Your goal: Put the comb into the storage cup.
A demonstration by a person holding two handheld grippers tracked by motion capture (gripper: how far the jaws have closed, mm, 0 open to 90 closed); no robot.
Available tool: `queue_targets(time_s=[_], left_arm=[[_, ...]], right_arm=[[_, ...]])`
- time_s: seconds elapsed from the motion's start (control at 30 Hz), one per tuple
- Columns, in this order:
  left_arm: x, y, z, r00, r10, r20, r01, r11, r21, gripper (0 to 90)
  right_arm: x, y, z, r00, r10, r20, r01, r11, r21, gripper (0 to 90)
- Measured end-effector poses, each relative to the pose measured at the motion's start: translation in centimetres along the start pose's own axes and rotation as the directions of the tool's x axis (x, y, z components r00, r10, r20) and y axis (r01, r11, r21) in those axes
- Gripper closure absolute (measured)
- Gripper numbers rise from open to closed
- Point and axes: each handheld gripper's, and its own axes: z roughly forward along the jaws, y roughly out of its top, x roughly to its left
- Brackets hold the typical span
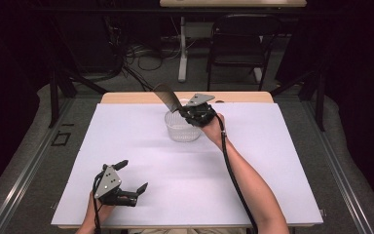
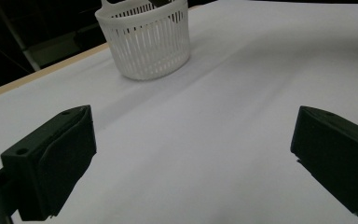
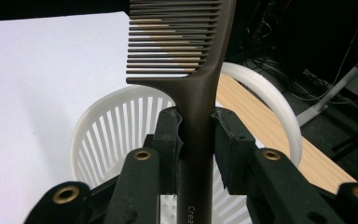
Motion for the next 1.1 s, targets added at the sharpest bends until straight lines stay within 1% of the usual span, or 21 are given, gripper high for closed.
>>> queue_targets(time_s=[0.57,0.8,0.9,0.97,1.03,1.1], left_arm=[[0.02,0.00,-0.03,1.0000,0.001,-0.002,-0.001,1.0000,0.000,0.2],[0.00,0.01,-0.01,1.0000,0.001,-0.002,-0.001,1.0000,0.001,0.2],[0.01,0.00,-0.01,1.0000,0.001,-0.002,-0.001,1.0000,0.001,0.2],[0.01,0.00,0.00,1.0000,0.000,-0.003,0.000,1.0000,0.001,0.2],[0.01,0.00,0.00,1.0000,0.001,-0.003,-0.001,1.0000,0.002,0.2],[0.02,0.00,0.00,1.0000,0.001,-0.003,-0.001,1.0000,0.002,0.2]], right_arm=[[0.12,-0.26,0.29,0.9997,-0.017,-0.019,0.018,0.998,0.056,72.0],[0.08,-0.45,0.33,0.9994,-0.023,-0.028,0.026,0.995,0.097,71.9],[0.05,-0.51,0.38,0.9991,-0.029,-0.032,0.031,0.995,0.096,71.9],[0.08,-0.51,0.38,0.9989,-0.032,-0.033,0.036,0.993,0.114,71.9],[0.13,-0.56,0.50,0.9985,-0.041,-0.035,0.045,0.992,0.117,72.0],[0.18,-0.56,0.51,0.9980,-0.046,-0.043,0.052,0.989,0.136,72.0]])
